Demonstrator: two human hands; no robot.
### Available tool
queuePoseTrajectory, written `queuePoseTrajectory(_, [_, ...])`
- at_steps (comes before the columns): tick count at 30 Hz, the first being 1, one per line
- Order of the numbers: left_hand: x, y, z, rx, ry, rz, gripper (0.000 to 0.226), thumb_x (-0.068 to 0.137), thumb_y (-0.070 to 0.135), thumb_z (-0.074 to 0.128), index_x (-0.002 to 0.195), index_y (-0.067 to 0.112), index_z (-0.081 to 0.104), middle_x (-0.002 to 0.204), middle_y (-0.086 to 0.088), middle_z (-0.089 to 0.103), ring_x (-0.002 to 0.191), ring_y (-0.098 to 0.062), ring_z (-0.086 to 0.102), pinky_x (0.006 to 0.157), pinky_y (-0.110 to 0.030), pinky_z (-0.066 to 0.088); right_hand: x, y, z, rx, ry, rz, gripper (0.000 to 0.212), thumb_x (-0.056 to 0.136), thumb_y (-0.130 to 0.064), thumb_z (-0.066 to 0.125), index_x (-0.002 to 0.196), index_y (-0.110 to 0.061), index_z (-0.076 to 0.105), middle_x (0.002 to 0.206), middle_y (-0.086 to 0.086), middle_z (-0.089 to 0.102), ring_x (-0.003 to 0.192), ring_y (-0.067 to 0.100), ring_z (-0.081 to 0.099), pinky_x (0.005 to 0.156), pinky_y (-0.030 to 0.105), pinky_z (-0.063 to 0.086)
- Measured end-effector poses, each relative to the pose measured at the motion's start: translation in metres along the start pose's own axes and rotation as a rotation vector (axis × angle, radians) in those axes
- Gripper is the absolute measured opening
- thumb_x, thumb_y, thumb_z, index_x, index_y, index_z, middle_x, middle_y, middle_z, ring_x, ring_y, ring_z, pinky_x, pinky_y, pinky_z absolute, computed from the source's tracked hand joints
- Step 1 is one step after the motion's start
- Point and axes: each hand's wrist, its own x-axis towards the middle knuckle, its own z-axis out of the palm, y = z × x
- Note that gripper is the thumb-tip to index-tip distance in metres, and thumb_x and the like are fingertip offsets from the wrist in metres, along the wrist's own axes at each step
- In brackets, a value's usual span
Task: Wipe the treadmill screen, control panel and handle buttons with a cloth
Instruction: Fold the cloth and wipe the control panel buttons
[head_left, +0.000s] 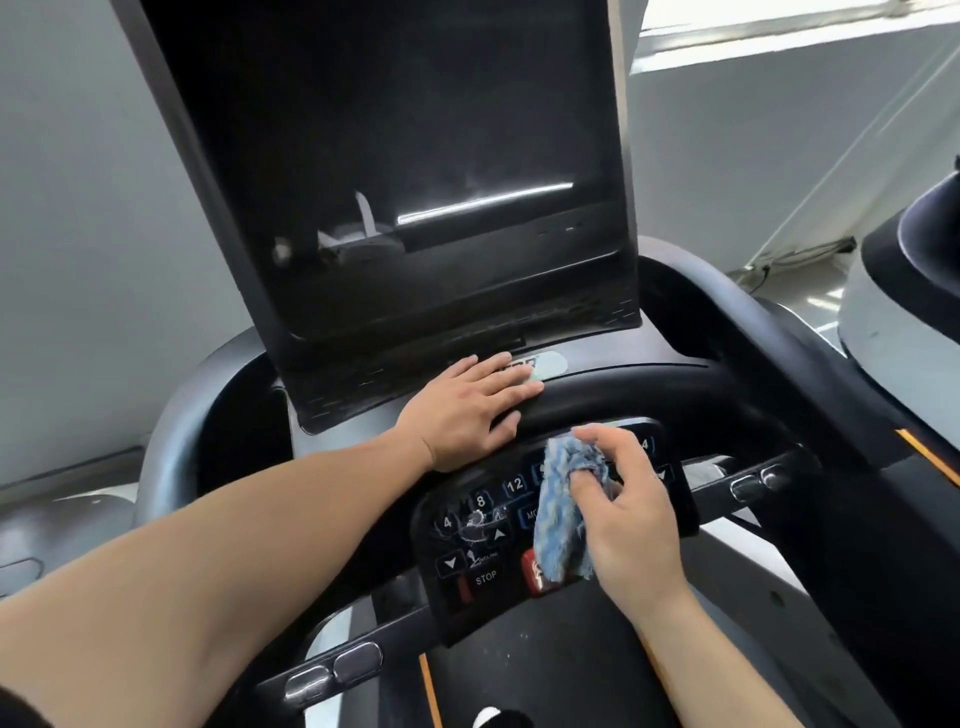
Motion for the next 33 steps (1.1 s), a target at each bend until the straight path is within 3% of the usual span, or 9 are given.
queuePoseTrajectory(3, [-0.001, 0.001, 0.0, 0.001, -0.009, 0.0, 0.057, 0.106, 0.053, 0.026, 0.161, 0.041, 0.035, 0.168, 0.013, 0.034, 0.16, -0.014, 0.019, 0.13, -0.042, 0.016, 0.006, 0.003, 0.008, -0.064, -0.06, -0.043, 0.034, 0.1, -0.001, 0.057, 0.111, -0.031, 0.069, 0.112, -0.014, 0.067, 0.112, 0.004, 0.062, 0.096, 0.024, 0.05])
queuePoseTrajectory(6, [0.0, 0.0, 0.0, 0.009, -0.012, 0.006, 0.057, 0.106, 0.052, 0.026, 0.16, 0.04, 0.036, 0.168, 0.012, 0.034, 0.159, -0.015, 0.02, 0.13, -0.043, 0.017, 0.006, 0.013, 0.013, -0.333, -0.015, -0.222, 0.018, 0.096, -0.022, 0.07, 0.113, -0.025, 0.067, 0.116, -0.012, 0.063, 0.11, 0.008, 0.057, 0.096, 0.026, 0.048])
queuePoseTrajectory(9, [-0.001, -0.001, 0.0, 0.014, -0.014, 0.007, 0.056, 0.106, 0.052, 0.026, 0.161, 0.04, 0.035, 0.168, 0.012, 0.034, 0.159, -0.015, 0.02, 0.13, -0.042, 0.016, 0.007, 0.032, 0.016, -0.711, 0.063, -0.412, 0.038, 0.085, -0.028, 0.084, 0.118, -0.019, 0.068, 0.127, -0.001, 0.059, 0.108, 0.024, 0.049, 0.092, 0.041, 0.051])
queuePoseTrajectory(13, [-0.001, -0.001, 0.0, 0.01, -0.016, 0.005, 0.057, 0.106, 0.052, 0.026, 0.16, 0.04, 0.036, 0.168, 0.012, 0.034, 0.159, -0.016, 0.021, 0.13, -0.043, 0.017, 0.007, 0.04, 0.022, -0.641, 0.182, -0.323, 0.03, 0.089, -0.009, 0.079, 0.118, -0.009, 0.073, 0.126, 0.009, 0.054, 0.105, 0.027, 0.057, 0.082, 0.045, 0.061])
queuePoseTrajectory(18, [-0.001, -0.001, 0.001, 0.023, -0.02, 0.01, 0.056, 0.107, 0.051, 0.027, 0.161, 0.04, 0.034, 0.169, 0.012, 0.033, 0.16, -0.016, 0.019, 0.13, -0.043, 0.017, -0.012, 0.042, 0.037, -0.661, -0.058, -0.71, 0.021, 0.099, -0.005, 0.069, 0.118, -0.006, 0.076, 0.117, 0.01, 0.068, 0.101, 0.027, 0.062, 0.091, 0.037, 0.057])
queuePoseTrajectory(22, [-0.001, 0.0, -0.001, 0.02, -0.011, 0.011, 0.057, 0.106, 0.051, 0.026, 0.161, 0.039, 0.036, 0.168, 0.012, 0.034, 0.159, -0.016, 0.021, 0.13, -0.044, 0.018, 0.004, 0.04, 0.031, -0.631, 0.106, -0.591, 0.018, 0.098, -0.006, 0.067, 0.112, -0.003, 0.078, 0.112, 0.009, 0.071, 0.098, 0.028, 0.062, 0.09, 0.04, 0.056])
queuePoseTrajectory(26, [-0.001, 0.001, -0.001, 0.011, -0.02, 0.014, 0.059, 0.105, 0.052, 0.023, 0.161, 0.039, 0.035, 0.169, 0.011, 0.033, 0.16, -0.016, 0.02, 0.13, -0.043, 0.015, -0.025, 0.046, 0.048, -0.641, -0.113, -0.756, 0.023, 0.094, 0.003, 0.07, 0.115, -0.003, 0.077, 0.111, 0.01, 0.069, 0.096, 0.028, 0.063, 0.093, 0.038, 0.055])
queuePoseTrajectory(30, [-0.001, 0.0, 0.0, 0.009, 0.001, 0.014, 0.057, 0.105, 0.051, 0.026, 0.159, 0.038, 0.039, 0.167, 0.01, 0.038, 0.158, -0.018, 0.025, 0.129, -0.043, 0.02, -0.005, 0.041, 0.043, -0.573, 0.105, -0.579, 0.019, 0.095, -0.001, 0.069, 0.111, -0.004, 0.078, 0.106, 0.008, 0.07, 0.095, 0.026, 0.063, 0.091, 0.033, 0.056])
queuePoseTrajectory(33, [-0.001, 0.0, 0.0, 0.007, 0.02, 0.019, 0.057, 0.105, 0.05, 0.028, 0.159, 0.038, 0.041, 0.166, 0.009, 0.039, 0.158, -0.018, 0.026, 0.129, -0.043, 0.021, -0.031, 0.042, 0.061, -0.581, -0.064, -0.734, 0.02, 0.099, -0.001, 0.062, 0.112, -0.003, 0.077, 0.109, 0.01, 0.069, 0.096, 0.027, 0.063, 0.094, 0.035, 0.055])
